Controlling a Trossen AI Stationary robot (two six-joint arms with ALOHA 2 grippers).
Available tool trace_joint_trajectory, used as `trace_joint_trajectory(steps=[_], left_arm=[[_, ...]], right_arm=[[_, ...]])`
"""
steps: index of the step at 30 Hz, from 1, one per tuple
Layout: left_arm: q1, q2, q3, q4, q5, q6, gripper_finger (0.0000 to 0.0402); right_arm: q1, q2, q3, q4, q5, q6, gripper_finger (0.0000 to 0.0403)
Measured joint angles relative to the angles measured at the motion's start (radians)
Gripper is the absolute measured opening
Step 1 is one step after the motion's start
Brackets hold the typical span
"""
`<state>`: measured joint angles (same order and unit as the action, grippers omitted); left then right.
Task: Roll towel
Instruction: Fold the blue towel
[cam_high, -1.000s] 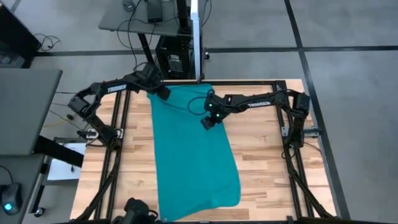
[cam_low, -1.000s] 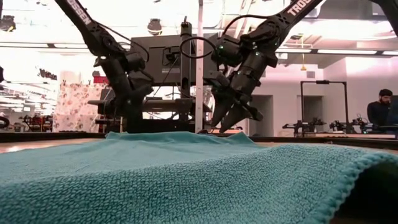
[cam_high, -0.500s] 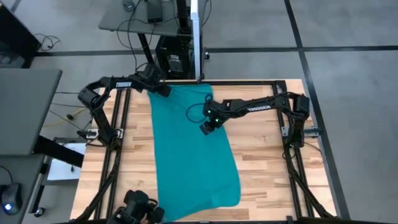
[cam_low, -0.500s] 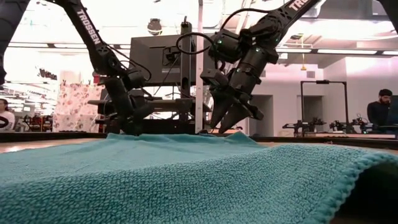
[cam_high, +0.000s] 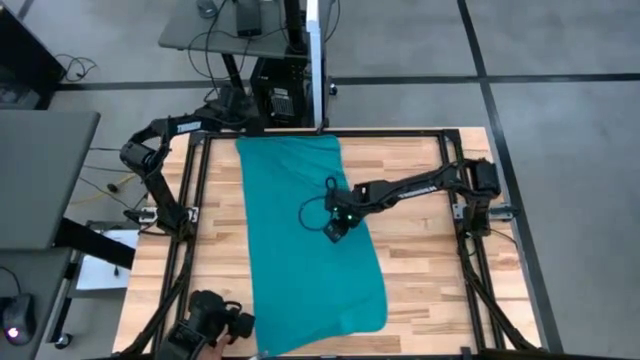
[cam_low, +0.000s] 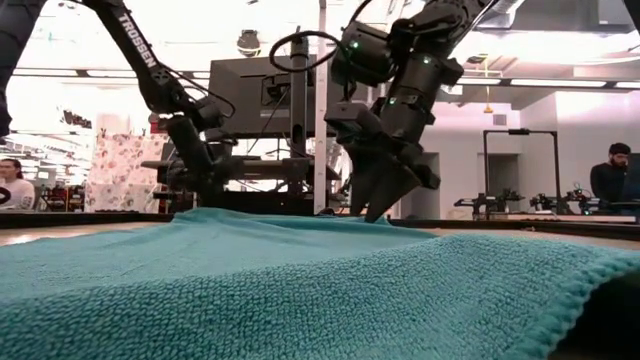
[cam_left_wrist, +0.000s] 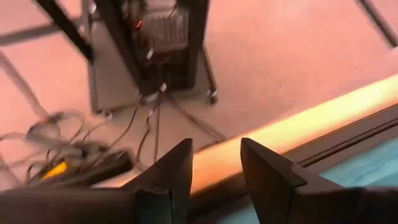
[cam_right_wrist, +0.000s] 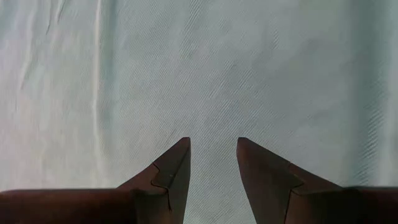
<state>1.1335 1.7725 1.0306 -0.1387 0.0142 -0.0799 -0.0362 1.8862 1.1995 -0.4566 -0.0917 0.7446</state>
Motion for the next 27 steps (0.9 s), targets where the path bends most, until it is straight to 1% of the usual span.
trace_joint_trajectory(steps=[4,6,10,12,14,18,21,24,27], left_arm=[[0.018,0.000,0.005,0.015,0.016,-0.021,0.0121],[0.024,-0.001,0.011,-0.015,0.034,-0.023,0.0121],[0.003,-0.015,0.013,-0.086,0.170,-0.013,0.0121],[-0.019,-0.016,0.015,-0.123,0.201,-0.010,0.0121],[-0.041,-0.016,0.013,-0.169,0.202,0.011,0.0121],[-0.081,-0.020,0.014,-0.185,0.199,0.033,0.0121],[-0.097,-0.019,0.013,-0.185,0.198,0.032,0.0121],[-0.104,-0.019,0.013,-0.182,0.186,0.031,0.0121],[-0.110,-0.019,0.013,-0.180,0.183,0.031,0.0121]], right_arm=[[0.045,0.000,0.000,-0.017,0.007,0.018,0.0127],[0.062,0.000,0.000,-0.026,0.018,0.038,0.0127],[0.096,0.000,0.000,-0.052,0.027,0.081,0.0127],[0.123,0.000,-0.015,-0.043,0.035,0.103,0.0127],[0.158,0.000,-0.047,-0.026,0.034,0.135,0.0127],[0.232,-0.006,-0.098,-0.014,0.026,0.198,0.0127],[0.283,-0.007,-0.111,-0.020,-0.014,0.230,0.0127],[0.321,-0.006,-0.112,-0.023,-0.066,0.225,0.0127],[0.346,-0.007,-0.113,-0.025,-0.086,0.219,0.0127]])
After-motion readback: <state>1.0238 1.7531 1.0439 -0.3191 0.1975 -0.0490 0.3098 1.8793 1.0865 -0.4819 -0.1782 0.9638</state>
